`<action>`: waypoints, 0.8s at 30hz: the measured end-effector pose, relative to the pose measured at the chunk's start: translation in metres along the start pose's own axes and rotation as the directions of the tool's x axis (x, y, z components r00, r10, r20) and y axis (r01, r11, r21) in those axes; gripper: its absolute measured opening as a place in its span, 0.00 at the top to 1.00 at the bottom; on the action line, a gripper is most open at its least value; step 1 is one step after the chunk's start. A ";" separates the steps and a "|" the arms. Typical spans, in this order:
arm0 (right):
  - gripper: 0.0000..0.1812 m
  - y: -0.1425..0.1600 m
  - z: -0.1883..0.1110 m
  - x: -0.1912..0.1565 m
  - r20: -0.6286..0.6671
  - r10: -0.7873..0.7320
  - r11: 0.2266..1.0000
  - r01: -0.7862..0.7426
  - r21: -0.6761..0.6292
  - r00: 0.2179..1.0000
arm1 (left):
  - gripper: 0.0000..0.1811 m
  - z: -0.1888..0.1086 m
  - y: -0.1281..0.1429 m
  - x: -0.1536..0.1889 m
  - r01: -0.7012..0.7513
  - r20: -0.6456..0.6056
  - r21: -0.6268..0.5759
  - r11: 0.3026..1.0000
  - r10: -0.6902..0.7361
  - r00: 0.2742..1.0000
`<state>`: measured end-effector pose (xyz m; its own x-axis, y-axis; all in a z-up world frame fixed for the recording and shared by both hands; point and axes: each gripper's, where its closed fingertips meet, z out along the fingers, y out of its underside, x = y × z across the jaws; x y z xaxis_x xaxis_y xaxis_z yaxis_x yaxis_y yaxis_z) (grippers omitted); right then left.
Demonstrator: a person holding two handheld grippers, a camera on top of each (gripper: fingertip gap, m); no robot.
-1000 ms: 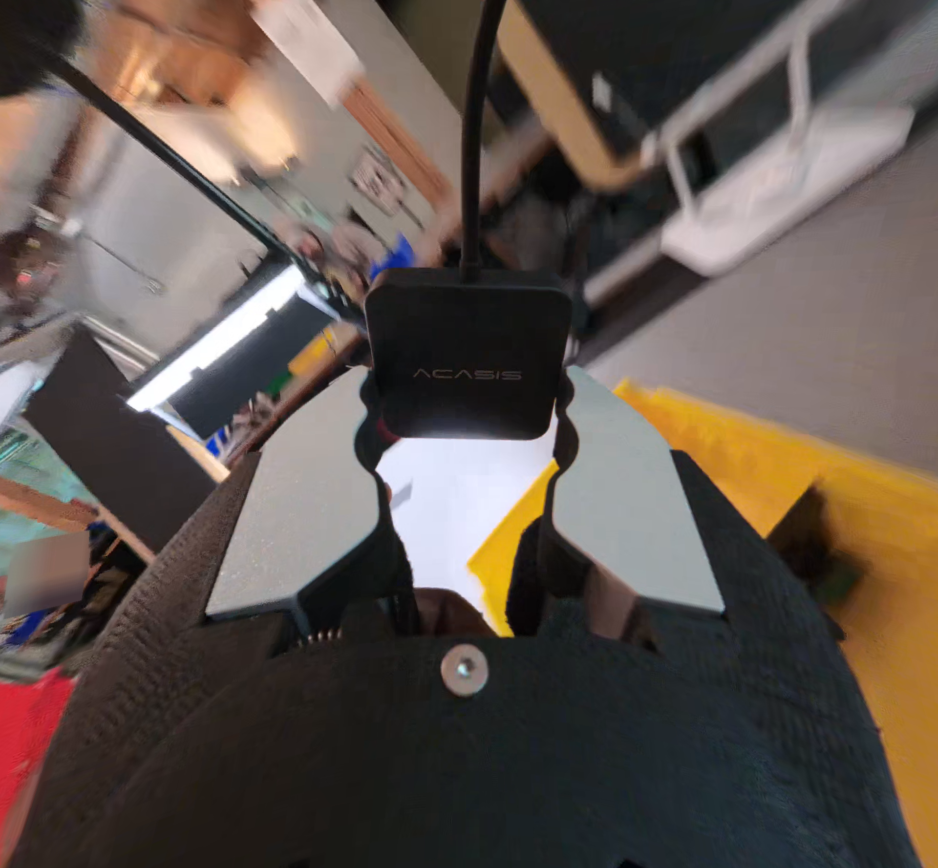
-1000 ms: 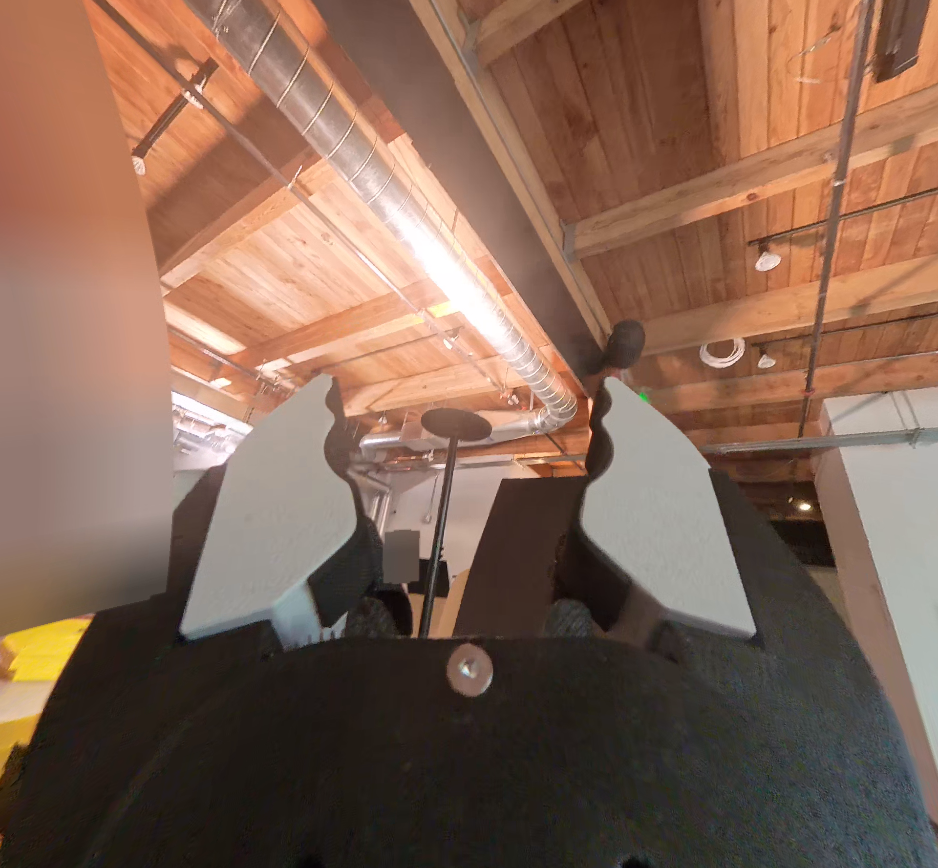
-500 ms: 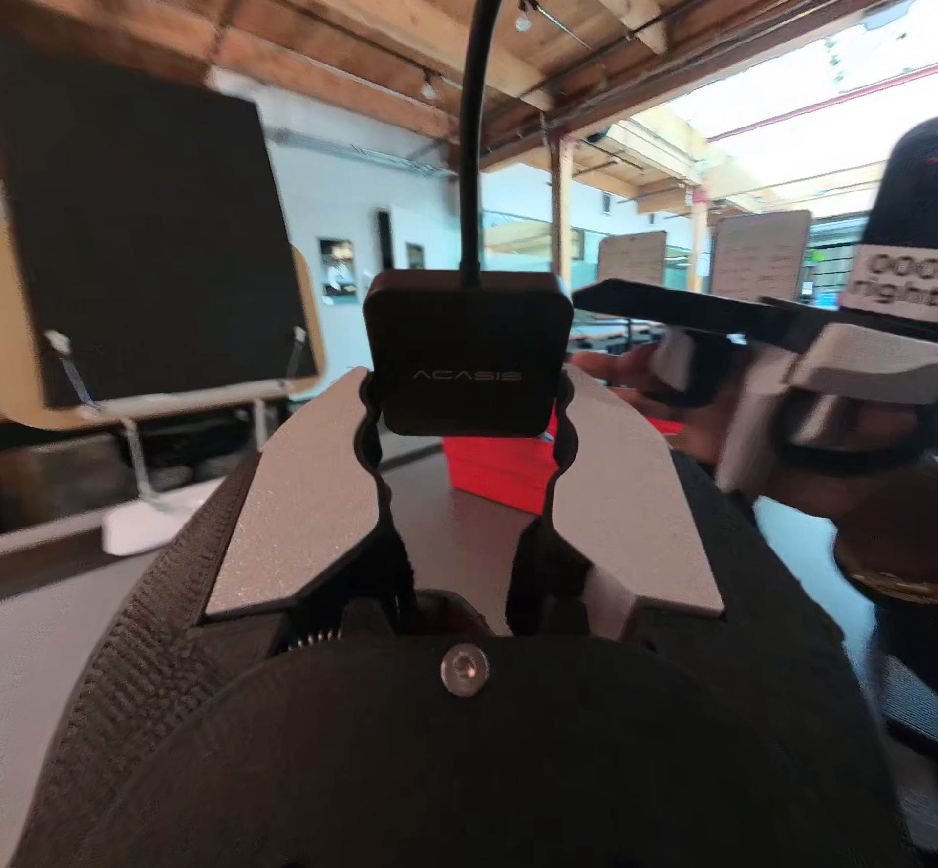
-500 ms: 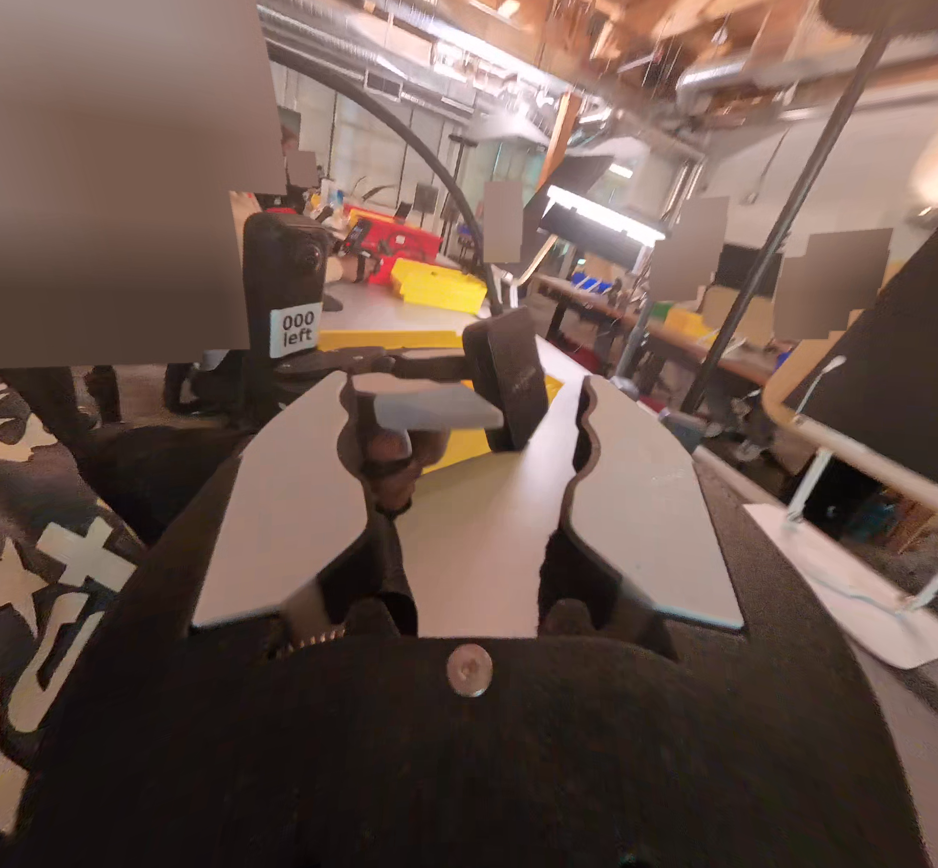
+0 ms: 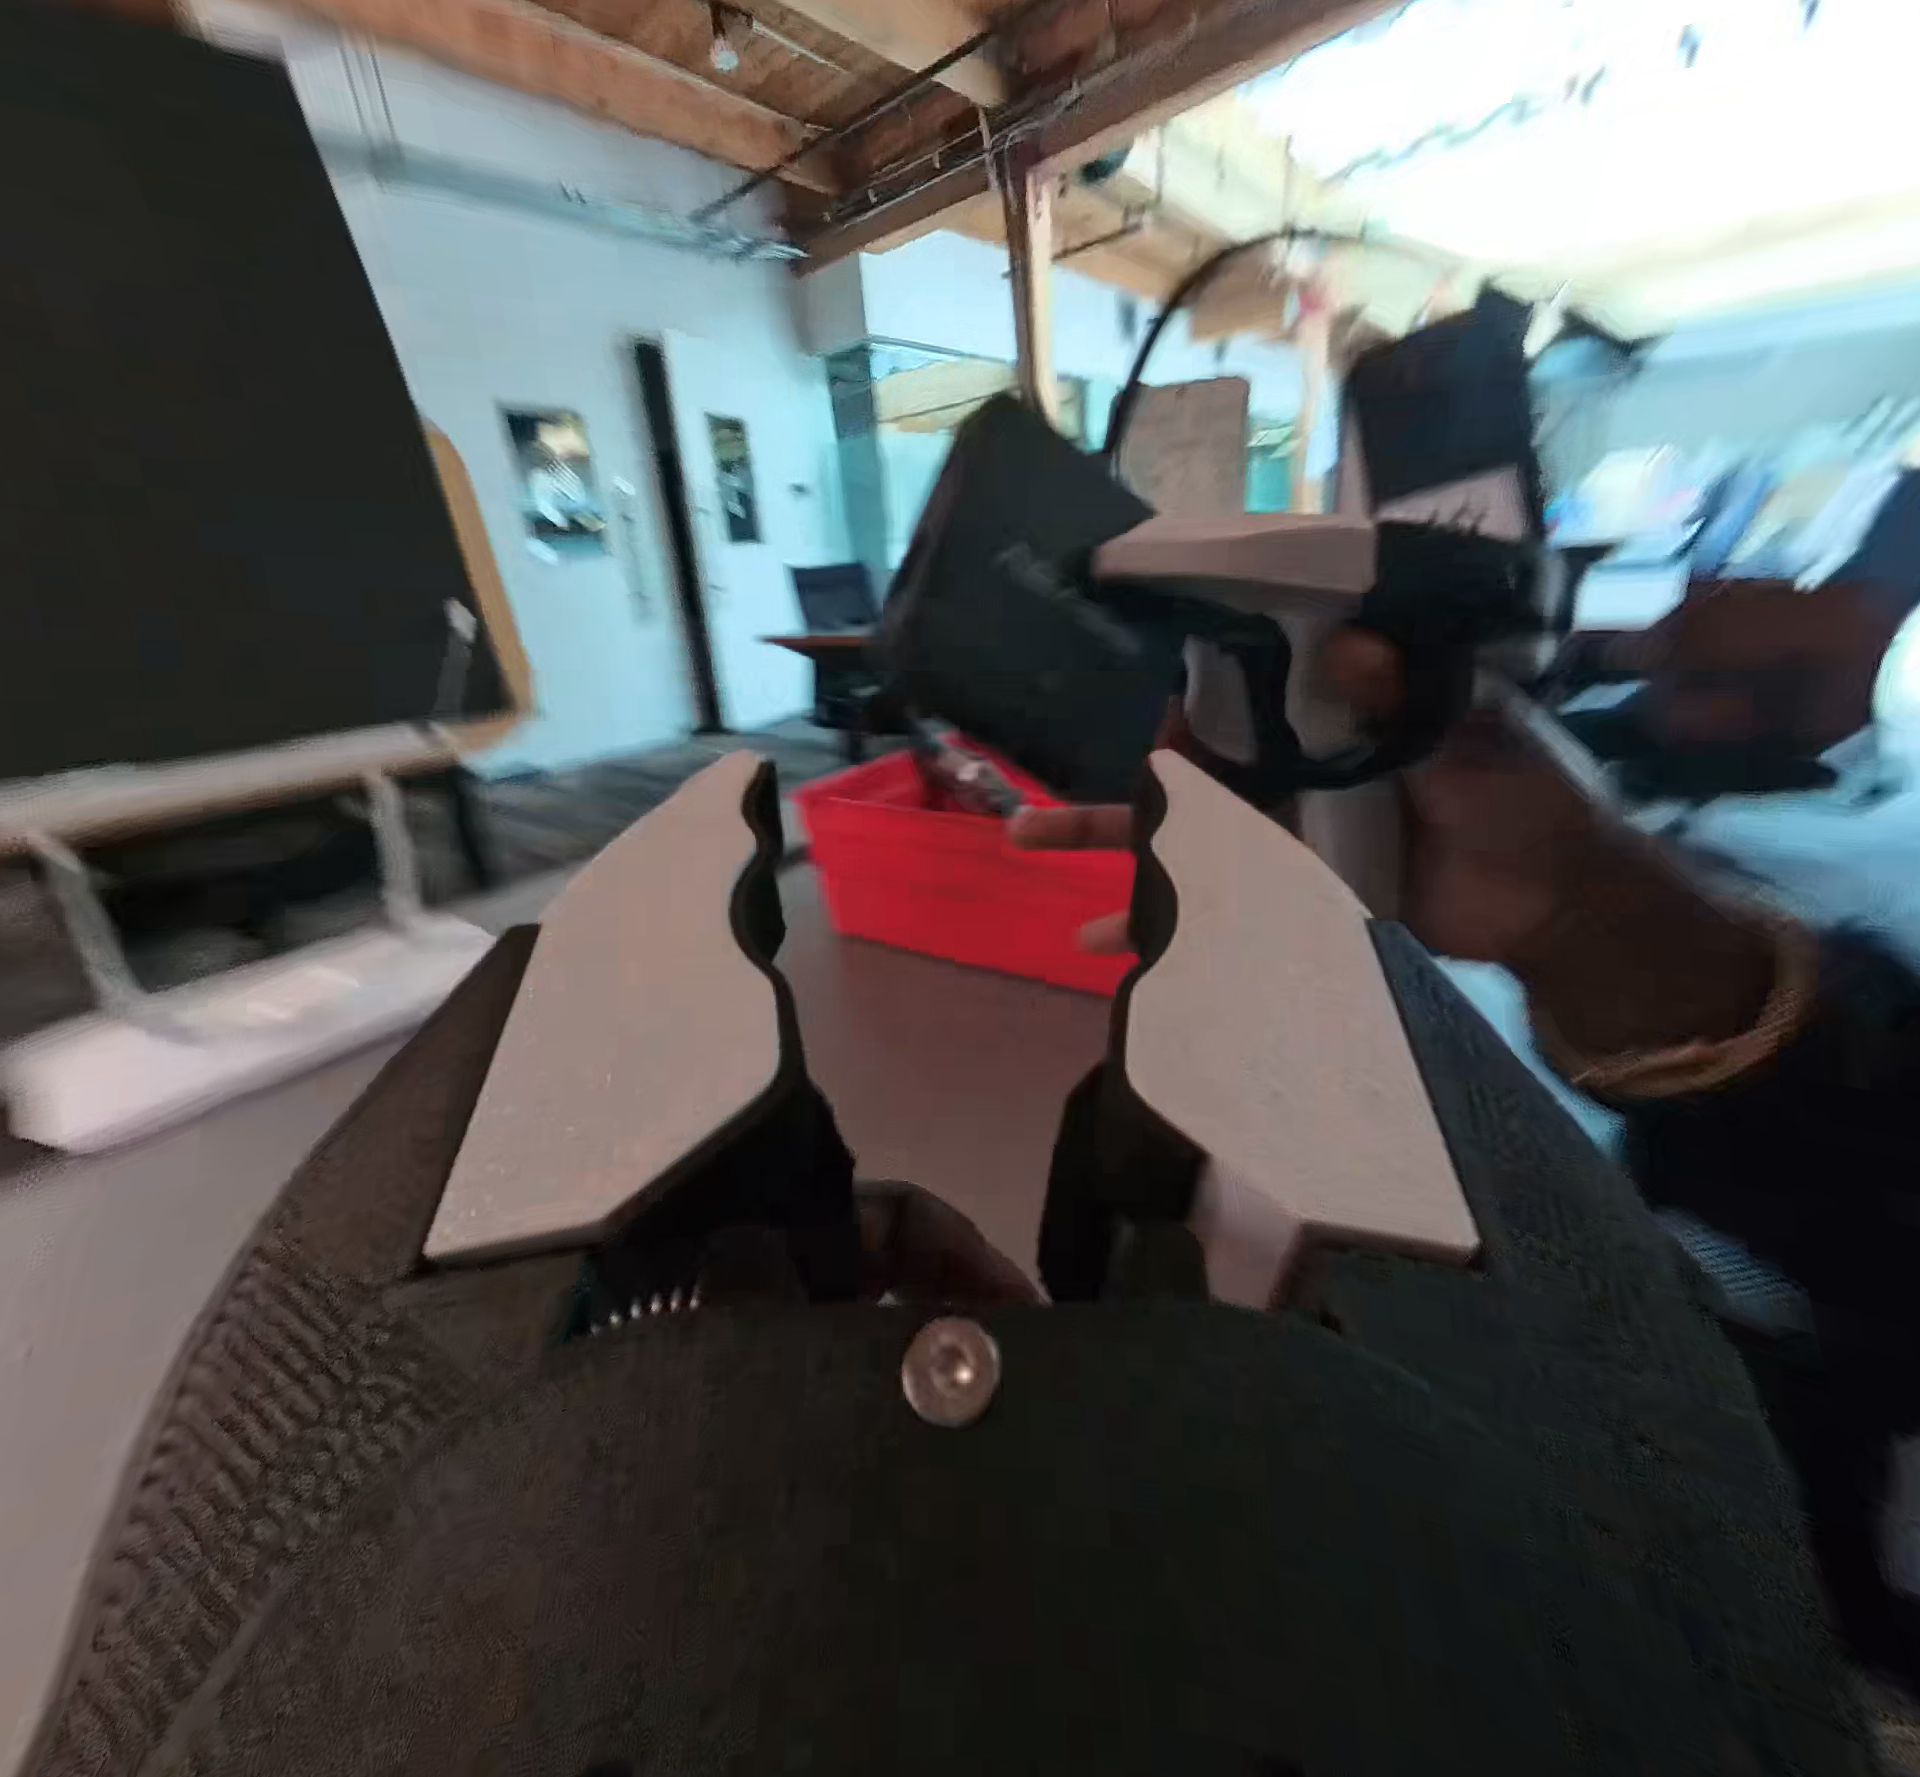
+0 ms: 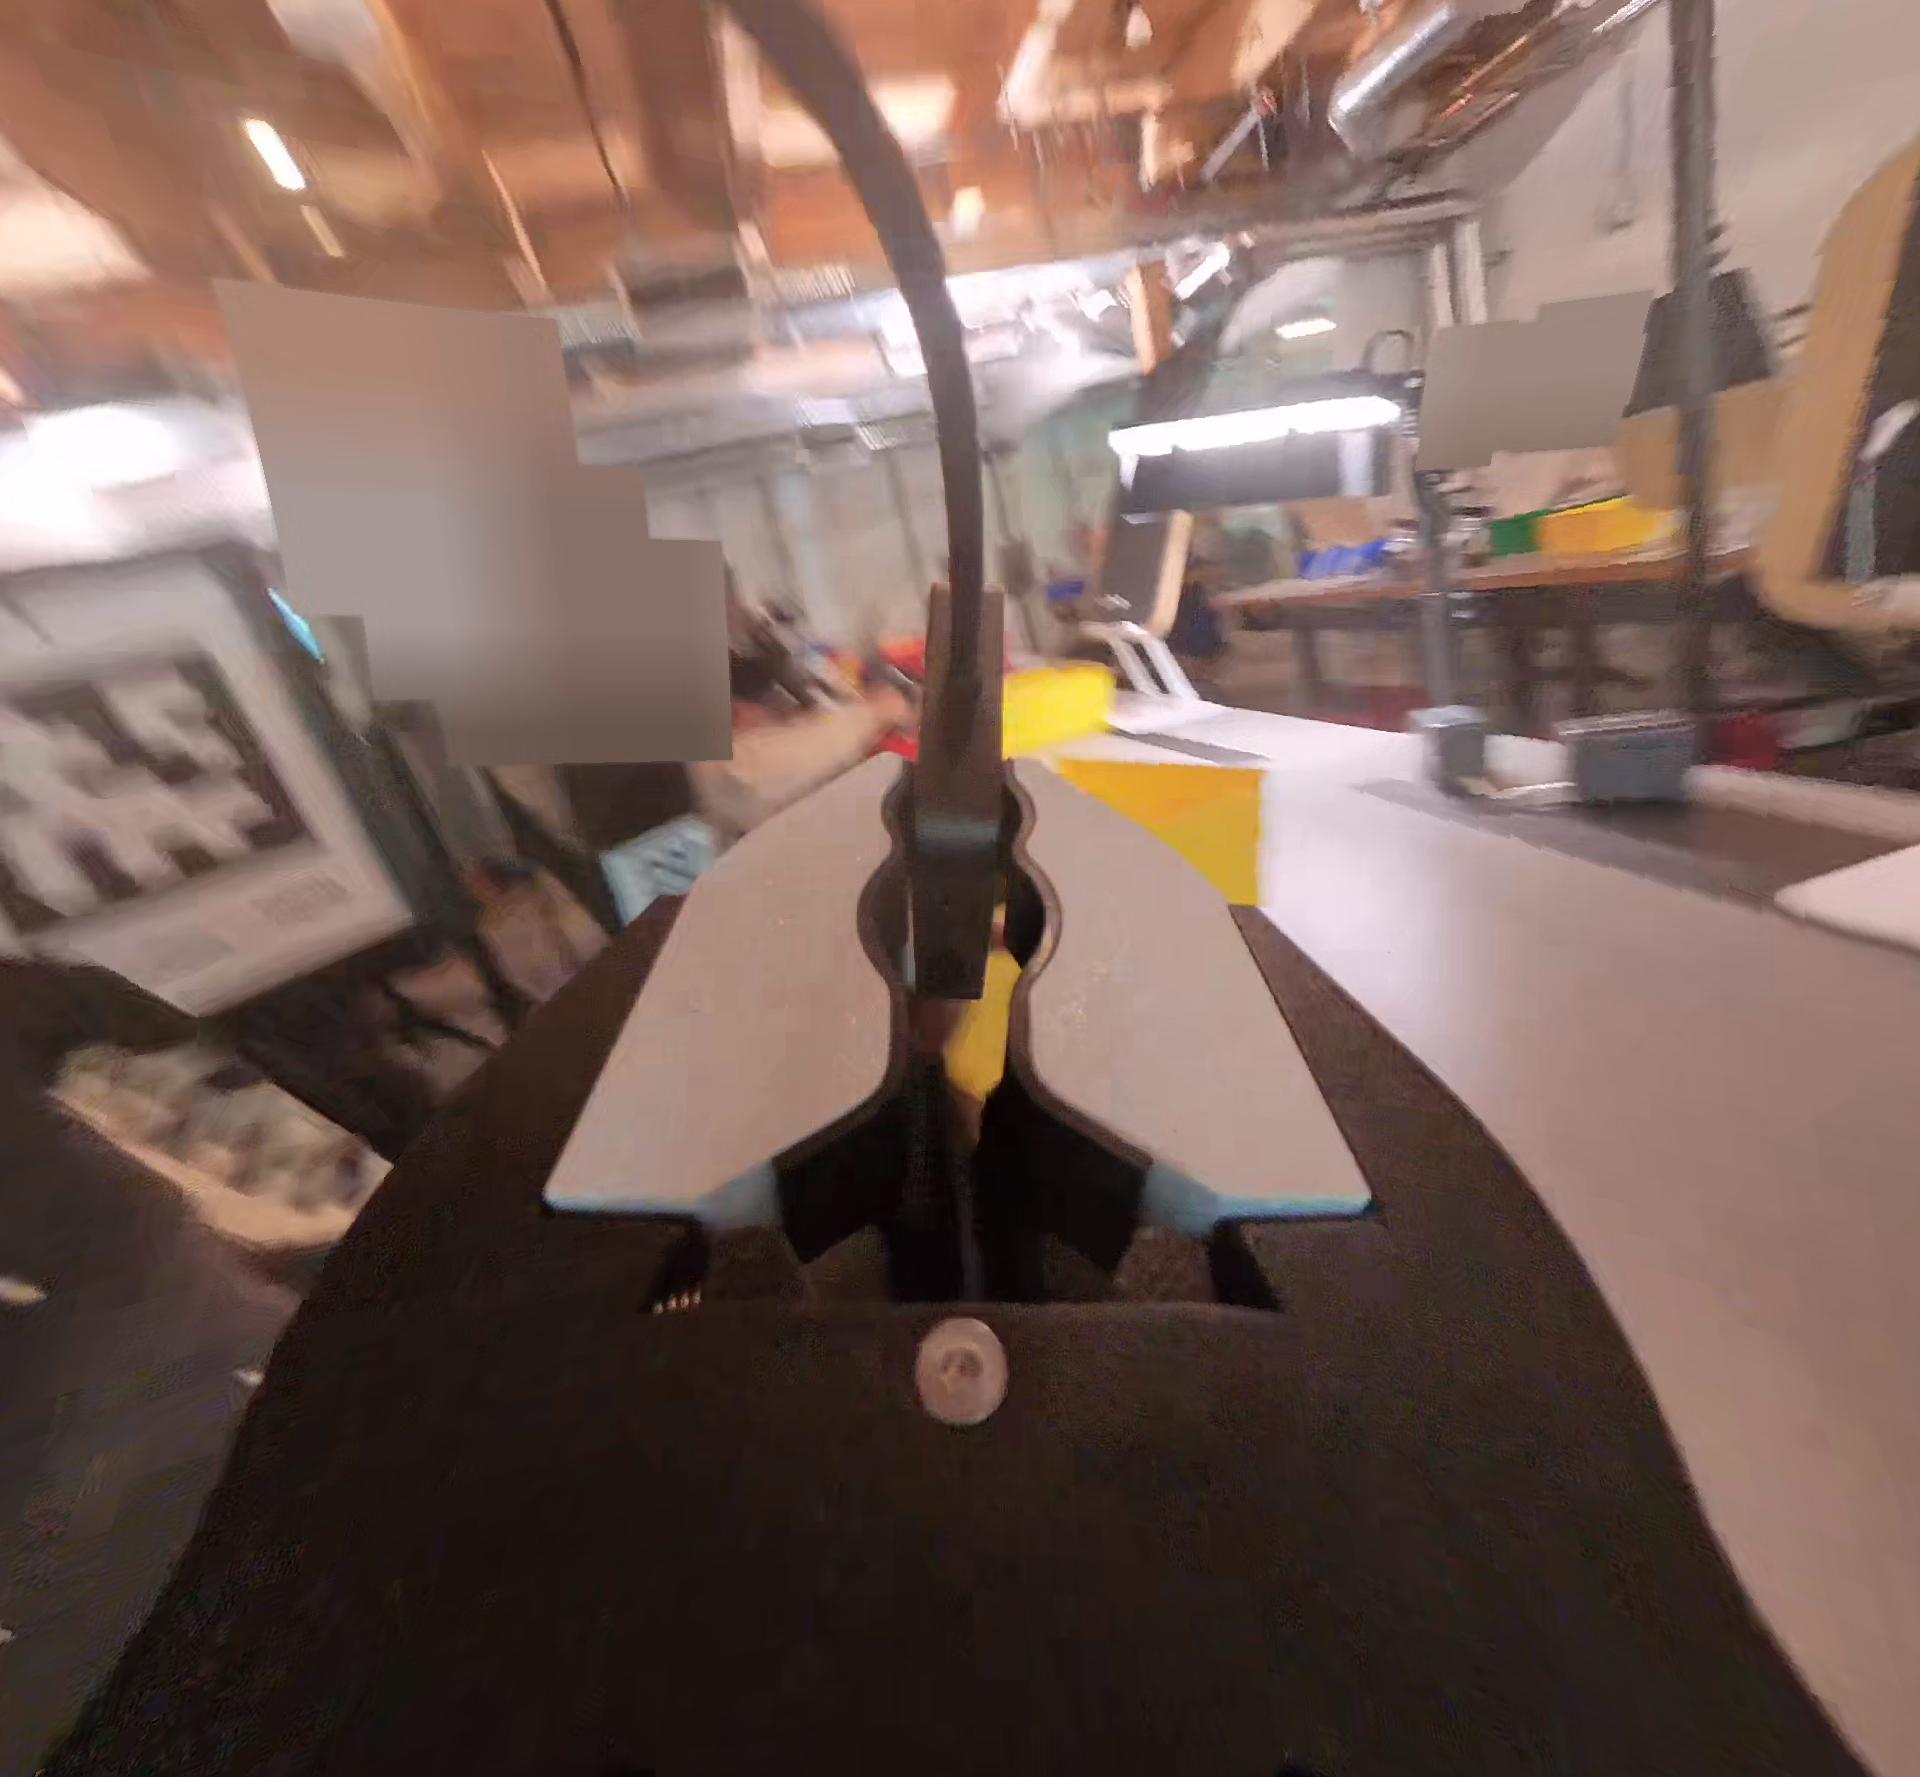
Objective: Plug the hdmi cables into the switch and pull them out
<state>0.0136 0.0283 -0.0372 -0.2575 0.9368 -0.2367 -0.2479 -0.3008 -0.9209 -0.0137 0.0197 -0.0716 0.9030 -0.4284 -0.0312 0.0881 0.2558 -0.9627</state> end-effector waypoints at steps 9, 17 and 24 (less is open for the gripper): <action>0.92 0.036 0.016 0.011 -0.051 0.393 0.919 -0.393 0.001 0.918 | 0.87 0.003 0.005 0.008 0.760 -0.315 -0.063 0.647 -0.735 0.600; 0.45 -0.012 0.004 -0.008 0.091 -0.028 0.998 0.023 0.062 0.995 | 0.93 -0.002 0.002 -0.012 0.980 -0.379 -0.115 0.163 -0.919 0.108; 0.53 -0.023 -0.047 -0.021 -0.277 -0.912 -0.299 0.953 -0.054 -0.302 | 0.93 -0.002 0.003 -0.013 0.984 -0.353 -0.110 0.139 -0.931 0.092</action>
<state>0.0682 0.0240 -0.0261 0.5624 0.0410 0.8259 -0.1211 0.9921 0.0332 -0.0258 0.0243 -0.0743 -0.1474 -0.5831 0.7989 0.8550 -0.4812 -0.1935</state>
